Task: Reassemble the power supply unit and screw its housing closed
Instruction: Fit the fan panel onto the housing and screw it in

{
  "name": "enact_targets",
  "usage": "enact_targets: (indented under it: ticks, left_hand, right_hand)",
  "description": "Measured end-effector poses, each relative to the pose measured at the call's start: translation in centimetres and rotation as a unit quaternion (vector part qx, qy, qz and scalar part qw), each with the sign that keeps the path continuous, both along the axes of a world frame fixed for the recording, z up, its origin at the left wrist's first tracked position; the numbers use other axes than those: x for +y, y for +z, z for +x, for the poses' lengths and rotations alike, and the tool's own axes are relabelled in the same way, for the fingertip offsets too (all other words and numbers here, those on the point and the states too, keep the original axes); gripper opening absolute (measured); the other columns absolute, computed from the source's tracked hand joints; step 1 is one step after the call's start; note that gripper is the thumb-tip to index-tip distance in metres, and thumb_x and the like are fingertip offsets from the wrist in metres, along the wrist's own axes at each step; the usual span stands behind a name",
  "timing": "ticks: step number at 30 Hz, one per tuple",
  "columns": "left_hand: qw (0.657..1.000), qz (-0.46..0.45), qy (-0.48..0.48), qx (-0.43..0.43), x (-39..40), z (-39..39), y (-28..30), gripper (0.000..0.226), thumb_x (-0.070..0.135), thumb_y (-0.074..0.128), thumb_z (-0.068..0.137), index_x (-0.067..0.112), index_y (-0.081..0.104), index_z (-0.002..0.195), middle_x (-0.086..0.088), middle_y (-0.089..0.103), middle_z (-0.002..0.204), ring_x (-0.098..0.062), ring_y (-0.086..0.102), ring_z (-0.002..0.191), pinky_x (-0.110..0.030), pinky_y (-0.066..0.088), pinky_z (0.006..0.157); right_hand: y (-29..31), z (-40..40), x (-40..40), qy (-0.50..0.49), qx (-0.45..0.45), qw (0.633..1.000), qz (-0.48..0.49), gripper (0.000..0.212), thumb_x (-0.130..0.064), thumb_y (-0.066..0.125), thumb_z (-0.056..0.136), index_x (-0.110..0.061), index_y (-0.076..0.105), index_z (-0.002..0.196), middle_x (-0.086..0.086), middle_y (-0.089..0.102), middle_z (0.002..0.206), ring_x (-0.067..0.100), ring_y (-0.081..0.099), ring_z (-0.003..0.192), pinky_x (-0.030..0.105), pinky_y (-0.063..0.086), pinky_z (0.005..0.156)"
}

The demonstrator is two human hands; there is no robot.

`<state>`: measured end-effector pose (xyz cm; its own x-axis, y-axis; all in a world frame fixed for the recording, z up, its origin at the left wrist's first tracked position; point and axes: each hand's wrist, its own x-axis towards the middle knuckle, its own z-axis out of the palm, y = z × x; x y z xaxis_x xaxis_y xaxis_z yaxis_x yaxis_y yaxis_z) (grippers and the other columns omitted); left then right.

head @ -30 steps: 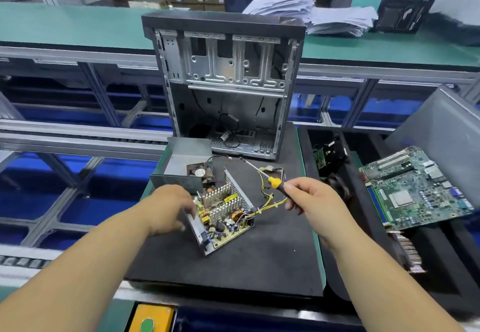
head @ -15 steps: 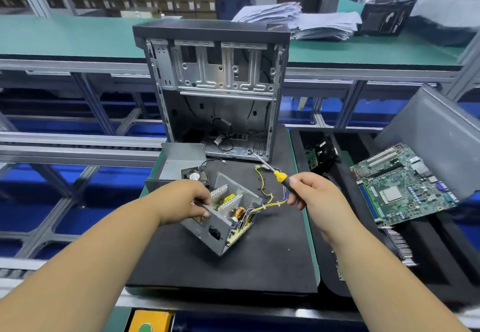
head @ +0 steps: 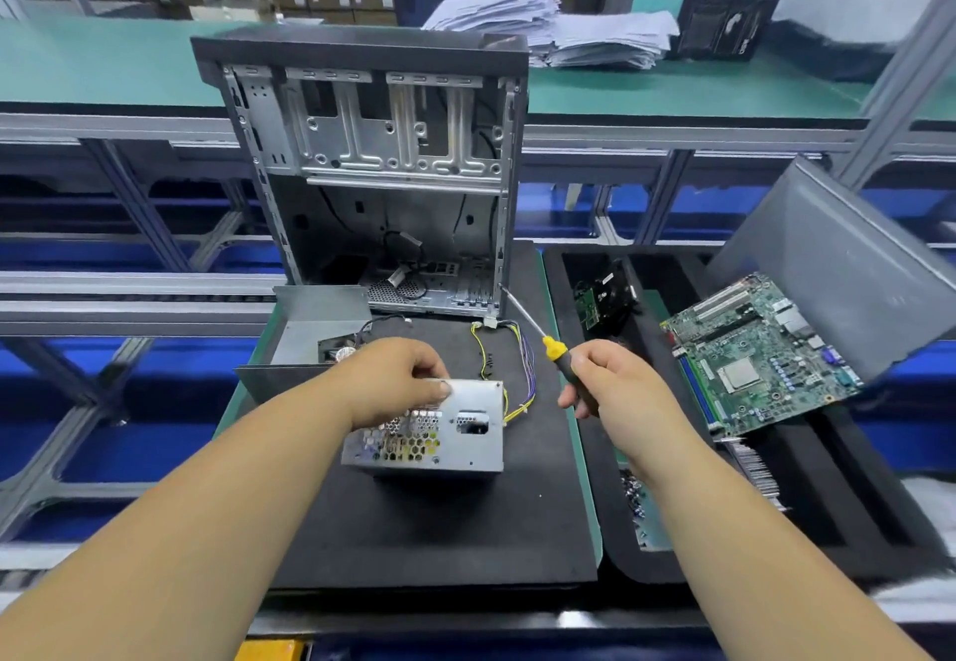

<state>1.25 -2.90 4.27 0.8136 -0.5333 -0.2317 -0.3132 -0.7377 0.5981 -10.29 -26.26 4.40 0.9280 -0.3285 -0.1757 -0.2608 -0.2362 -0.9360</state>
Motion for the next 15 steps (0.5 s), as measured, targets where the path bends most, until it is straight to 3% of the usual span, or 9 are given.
enact_targets:
  ticks: [2,6,8,12,15]
  left_hand:
    - [1.000,0.009,0.000,-0.015,-0.7,0.7,-0.3,0.010,0.033,0.063,0.092,0.031,0.063,0.083,0.015,0.066,0.076,0.000,0.060,0.069,-0.023,0.043,0.064]
    - [0.997,0.062,-0.017,-0.037,-1.5,2.0,-1.1,0.016,0.038,0.048,0.097,0.034,0.055,0.083,0.014,0.060,0.082,-0.015,0.058,0.082,-0.033,0.048,0.080]
    - [0.996,0.080,-0.035,-0.024,-1.6,2.7,-1.4,0.015,0.040,0.045,0.096,0.034,0.054,0.085,0.014,0.059,0.084,-0.016,0.057,0.083,-0.033,0.047,0.078]
    - [0.989,0.112,-0.092,0.019,-2.0,4.6,-0.8,0.020,0.053,0.063,0.083,0.036,0.054,0.086,0.016,0.058,0.086,-0.010,0.056,0.081,-0.028,0.042,0.068]
    - [0.980,0.122,-0.142,0.072,-2.5,5.9,-0.1,0.031,0.055,0.076,0.072,0.031,0.060,0.084,0.015,0.063,0.081,-0.005,0.057,0.077,-0.028,0.039,0.066]
  right_hand:
    - [-0.8,0.7,0.2,-0.006,0.015,1.000,0.004,0.022,-0.026,0.044,0.099,-0.016,0.060,0.089,-0.002,0.071,0.072,0.010,0.057,0.058,0.030,0.049,0.068]
    - [-2.4,2.0,1.5,-0.021,0.050,0.998,0.021,0.019,-0.019,0.037,0.100,-0.015,0.052,0.088,0.002,0.072,0.081,0.016,0.064,0.062,0.030,0.053,0.061]
    - [-3.1,2.4,2.2,-0.029,0.072,0.996,0.033,0.020,-0.018,0.034,0.100,-0.016,0.051,0.091,0.005,0.072,0.093,0.020,0.071,0.069,0.030,0.057,0.066]
    - [-3.8,3.0,3.7,-0.028,0.107,0.991,0.079,0.023,-0.018,0.032,0.104,-0.014,0.054,0.100,0.007,0.069,0.104,0.020,0.071,0.071,0.029,0.059,0.068]
    - [-3.7,3.3,4.4,-0.038,0.117,0.985,0.123,0.024,-0.018,0.033,0.105,-0.010,0.055,0.104,0.014,0.068,0.107,0.025,0.067,0.075,0.040,0.059,0.080]
